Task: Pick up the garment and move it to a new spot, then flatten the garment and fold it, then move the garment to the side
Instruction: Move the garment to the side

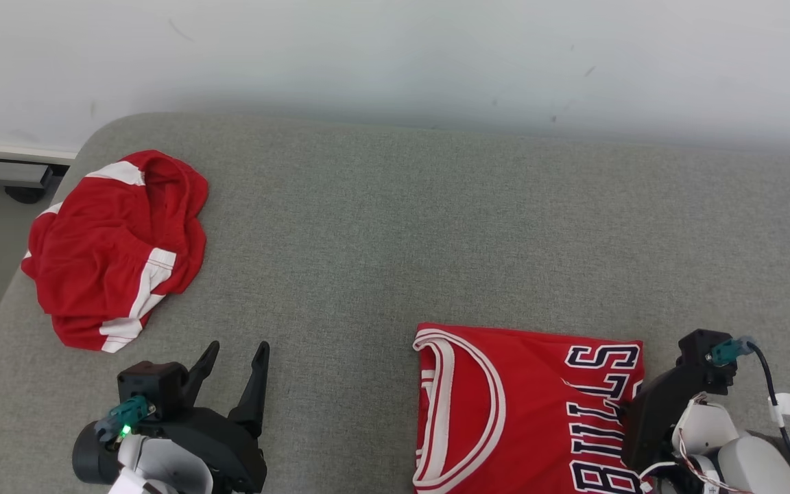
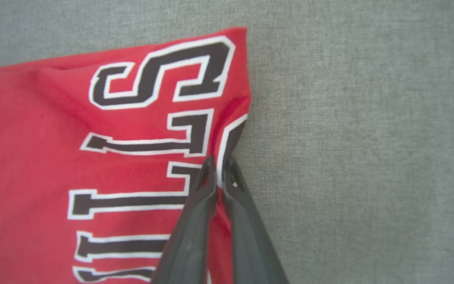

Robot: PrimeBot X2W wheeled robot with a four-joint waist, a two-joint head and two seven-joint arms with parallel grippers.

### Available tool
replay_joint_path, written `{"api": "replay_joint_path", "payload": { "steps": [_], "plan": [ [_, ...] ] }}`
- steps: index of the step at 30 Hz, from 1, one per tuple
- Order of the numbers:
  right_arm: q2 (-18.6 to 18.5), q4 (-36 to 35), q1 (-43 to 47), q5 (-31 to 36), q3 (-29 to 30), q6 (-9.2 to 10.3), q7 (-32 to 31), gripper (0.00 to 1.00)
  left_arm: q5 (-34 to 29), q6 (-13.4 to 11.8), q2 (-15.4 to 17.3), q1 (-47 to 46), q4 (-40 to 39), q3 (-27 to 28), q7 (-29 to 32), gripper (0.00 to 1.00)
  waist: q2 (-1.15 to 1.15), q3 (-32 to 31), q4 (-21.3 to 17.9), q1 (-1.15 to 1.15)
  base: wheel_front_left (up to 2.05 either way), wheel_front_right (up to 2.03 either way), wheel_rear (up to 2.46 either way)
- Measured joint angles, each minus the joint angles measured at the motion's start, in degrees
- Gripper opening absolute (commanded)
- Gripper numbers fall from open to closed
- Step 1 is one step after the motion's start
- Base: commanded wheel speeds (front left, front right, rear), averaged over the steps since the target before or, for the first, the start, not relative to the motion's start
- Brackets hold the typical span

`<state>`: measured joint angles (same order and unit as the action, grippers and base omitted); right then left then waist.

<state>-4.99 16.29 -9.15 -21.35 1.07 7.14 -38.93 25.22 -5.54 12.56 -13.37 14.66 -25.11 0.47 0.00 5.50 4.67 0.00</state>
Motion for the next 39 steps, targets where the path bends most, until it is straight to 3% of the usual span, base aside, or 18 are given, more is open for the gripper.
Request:
{"api": "replay_joint_path", "payload": {
  "steps": [3,6,19,20,27,39],
  "plan": [
    [-1.10,-0.33,-0.56,0.30,-0.07,-0.01,-0.88,0.00,0.00,0.01,0.02,0.00,0.02,-0.07,0.00,1.00,0.00,-0.11,-0.11,0.00,0.00,0.00,0.00],
    [-4.46,-1.66,-0.94,1.36,1.03,-0.01,-0.99,0.00,0.00,0.01,0.22,0.22,-0.45,-0.03,-0.01,1.00,0.00,0.06,-0.26,0.00,0.00,0.00,0.00],
    [-17.06,-0.10,-4.37,2.15,12.82,0.00,-1.65,0.00,-0.01,0.00,0.81,0.18,-1.86,0.37,-0.02,1.00,0.00,2.54,-1.70,0.00,0.00,0.00,0.00],
    [-19.48,0.40,-4.38,3.42,14.93,0.00,-0.85,0.00,-0.02,0.00,0.78,0.06,-2.30,0.33,-0.01,1.00,0.00,3.29,-1.89,0.00,0.00,0.00,0.00],
    [-26.58,1.27,-5.56,8.26,18.78,0.00,3.23,0.00,-0.13,0.02,0.88,-2.11,-2.45,0.18,0.31,1.00,0.00,5.47,-1.66,0.00,0.00,0.00,0.00],
    [-28.30,4.08,-6.41,12.13,19.28,-0.01,6.50,0.00,-0.44,0.03,1.16,-2.40,-2.24,0.23,0.51,1.00,0.00,6.34,-0.97,0.00,0.00,0.00,0.00]
  ]
}}
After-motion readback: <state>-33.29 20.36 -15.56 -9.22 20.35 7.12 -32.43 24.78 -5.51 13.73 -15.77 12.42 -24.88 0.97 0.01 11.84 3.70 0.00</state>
